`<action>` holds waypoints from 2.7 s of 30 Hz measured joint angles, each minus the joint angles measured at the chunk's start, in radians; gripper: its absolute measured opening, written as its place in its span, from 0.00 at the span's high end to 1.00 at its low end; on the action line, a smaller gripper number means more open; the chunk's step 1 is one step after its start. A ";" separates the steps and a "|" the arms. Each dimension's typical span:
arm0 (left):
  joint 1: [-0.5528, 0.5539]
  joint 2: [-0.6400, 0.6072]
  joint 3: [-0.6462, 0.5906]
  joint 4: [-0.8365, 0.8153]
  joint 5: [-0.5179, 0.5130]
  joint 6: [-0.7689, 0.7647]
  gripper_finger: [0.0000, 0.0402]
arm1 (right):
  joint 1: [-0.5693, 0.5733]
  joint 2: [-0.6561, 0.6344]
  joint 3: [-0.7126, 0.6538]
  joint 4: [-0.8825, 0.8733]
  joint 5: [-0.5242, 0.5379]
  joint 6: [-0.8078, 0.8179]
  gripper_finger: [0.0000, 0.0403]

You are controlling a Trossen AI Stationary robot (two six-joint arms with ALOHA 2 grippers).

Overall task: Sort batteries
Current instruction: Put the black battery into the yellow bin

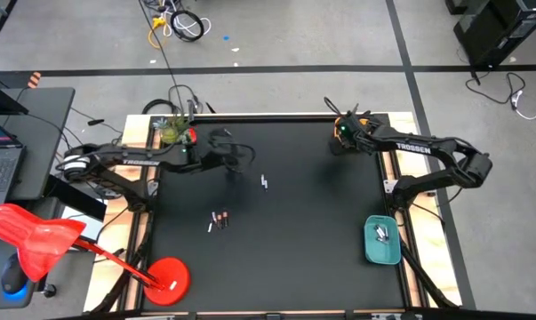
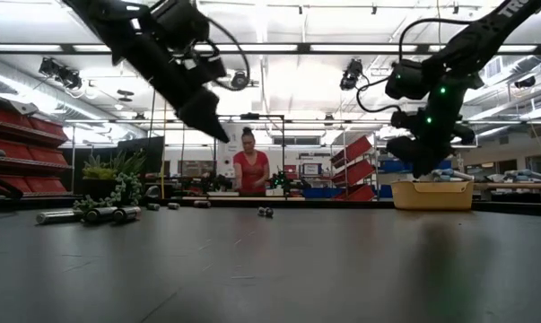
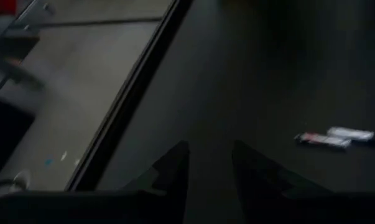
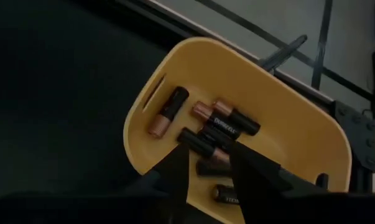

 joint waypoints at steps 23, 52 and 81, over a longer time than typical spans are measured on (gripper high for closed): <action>0.331 0.147 0.068 -0.173 0.211 0.000 0.69 | 0.532 -0.034 -0.182 0.820 -0.227 -0.218 0.68; 0.431 0.415 0.322 -0.328 0.117 0.650 0.70 | 0.627 0.187 -0.291 1.238 -0.175 -0.277 0.69; 0.463 0.625 0.491 -0.524 0.089 0.924 0.71 | 0.634 0.187 -0.290 1.253 -0.194 -0.278 0.72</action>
